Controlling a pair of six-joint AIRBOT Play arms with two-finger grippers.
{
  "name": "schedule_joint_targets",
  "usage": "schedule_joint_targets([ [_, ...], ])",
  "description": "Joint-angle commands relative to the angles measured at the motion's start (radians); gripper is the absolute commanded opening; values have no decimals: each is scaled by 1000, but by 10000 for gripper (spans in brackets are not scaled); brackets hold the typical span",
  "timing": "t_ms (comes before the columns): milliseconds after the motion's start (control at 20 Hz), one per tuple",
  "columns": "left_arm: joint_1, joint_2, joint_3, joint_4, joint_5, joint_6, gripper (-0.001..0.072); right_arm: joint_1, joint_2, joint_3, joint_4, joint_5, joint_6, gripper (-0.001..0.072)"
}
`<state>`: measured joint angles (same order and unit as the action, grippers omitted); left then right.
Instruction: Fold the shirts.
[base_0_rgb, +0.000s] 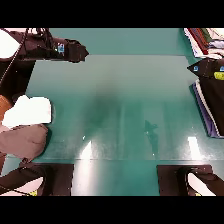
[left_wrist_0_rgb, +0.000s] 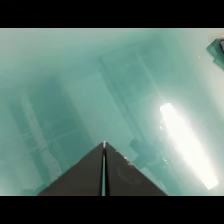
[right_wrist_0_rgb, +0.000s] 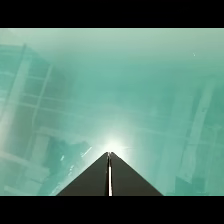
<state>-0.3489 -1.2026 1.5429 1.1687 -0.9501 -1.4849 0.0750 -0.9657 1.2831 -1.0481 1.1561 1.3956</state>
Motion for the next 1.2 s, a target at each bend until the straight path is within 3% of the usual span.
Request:
schedule_joint_targets([
  [0, 0, 0, 0, 0, 0, 0, 25, 2, 1, 1, 1, 0, 0, 18],
  [700, 10, 2, 5, 0, 39, 11, 25, 2, 1, 1, 1, 5, 0, 19],
  [850, 119, 43, 25, 142, -183, 7, 25, 2, 2, 1, 1, 6, 0, 18],
  [1000, 302, 130, -67, 305, -285, -3, 26, 2, 2, 1, 2, 6, 0, 18],
  [1050, 359, 146, -119, 325, -310, -1, 118, 2, 2, 1, 2, 6, 0, 18],
  [1100, 417, 150, -182, 343, -327, 0, 438, 2, 2, 1, 2, 5, 0, 18],
  [1150, 462, 150, -252, 352, -324, 0, 616, 2, 2, 1, 2, 6, 0, 18],
])
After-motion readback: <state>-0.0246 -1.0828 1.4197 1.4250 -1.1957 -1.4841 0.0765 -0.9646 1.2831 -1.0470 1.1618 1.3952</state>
